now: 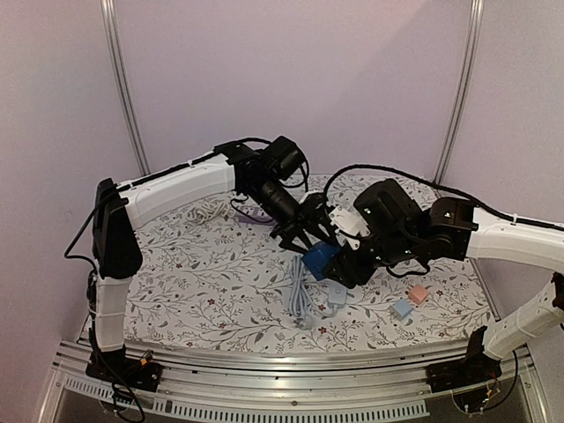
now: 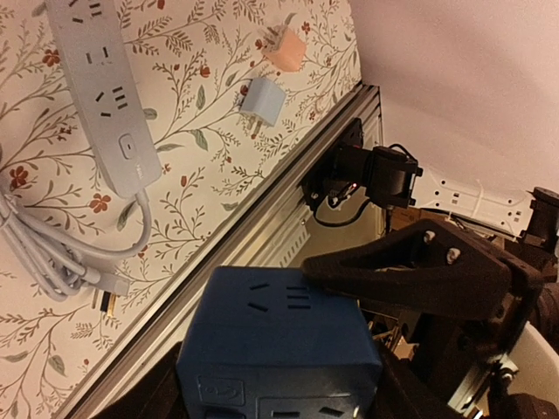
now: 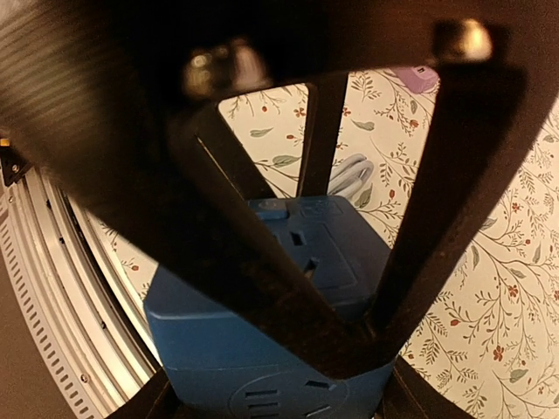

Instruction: Insert the plug

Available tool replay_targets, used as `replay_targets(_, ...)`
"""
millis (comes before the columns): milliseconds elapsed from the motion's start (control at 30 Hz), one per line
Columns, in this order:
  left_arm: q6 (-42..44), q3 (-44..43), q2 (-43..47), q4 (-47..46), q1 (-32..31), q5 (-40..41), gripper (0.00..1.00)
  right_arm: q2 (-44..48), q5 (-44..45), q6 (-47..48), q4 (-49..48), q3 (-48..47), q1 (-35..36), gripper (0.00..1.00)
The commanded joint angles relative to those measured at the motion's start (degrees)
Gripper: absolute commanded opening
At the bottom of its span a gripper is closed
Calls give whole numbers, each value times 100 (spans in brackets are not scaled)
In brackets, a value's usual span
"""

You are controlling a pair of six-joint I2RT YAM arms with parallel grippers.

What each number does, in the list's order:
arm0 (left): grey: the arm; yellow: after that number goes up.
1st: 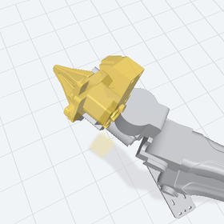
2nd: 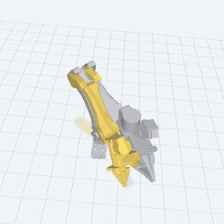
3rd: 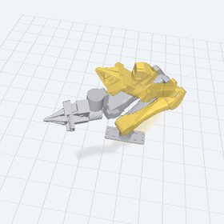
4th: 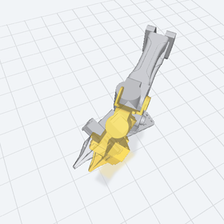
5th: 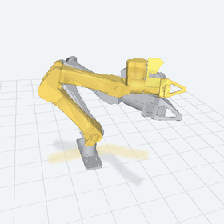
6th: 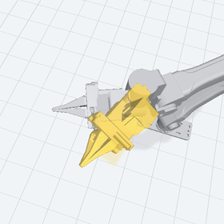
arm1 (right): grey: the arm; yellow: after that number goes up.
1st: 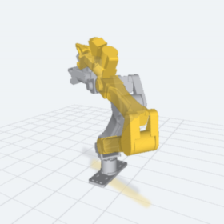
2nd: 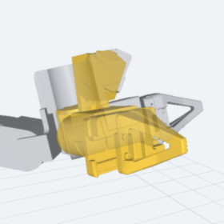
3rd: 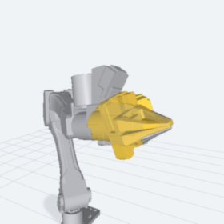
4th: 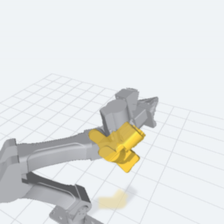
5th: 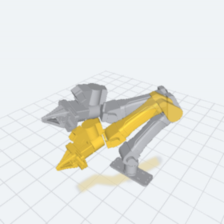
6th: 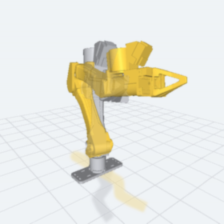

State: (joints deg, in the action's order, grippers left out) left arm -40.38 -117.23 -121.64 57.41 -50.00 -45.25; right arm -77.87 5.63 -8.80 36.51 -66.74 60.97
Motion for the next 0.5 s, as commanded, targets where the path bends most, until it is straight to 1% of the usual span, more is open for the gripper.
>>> replay_targets(0, 121, -39, 99, 111, -98, -375, 63, -7, 341, 139, -306, 100, 103, 29)
replay_targets(200, 154, 159, 240, 101, -98, -591, 66, 172, 520, 267, -437, 256, 148, 29)
replay_targets(400, 26, 290, 361, -106, -90, -866, 66, 204, 579, 389, -443, 300, 169, 29)
replay_targets(467, 12, 314, 396, -111, -89, -879, 70, 202, 597, 396, -443, 314, 176, 29)
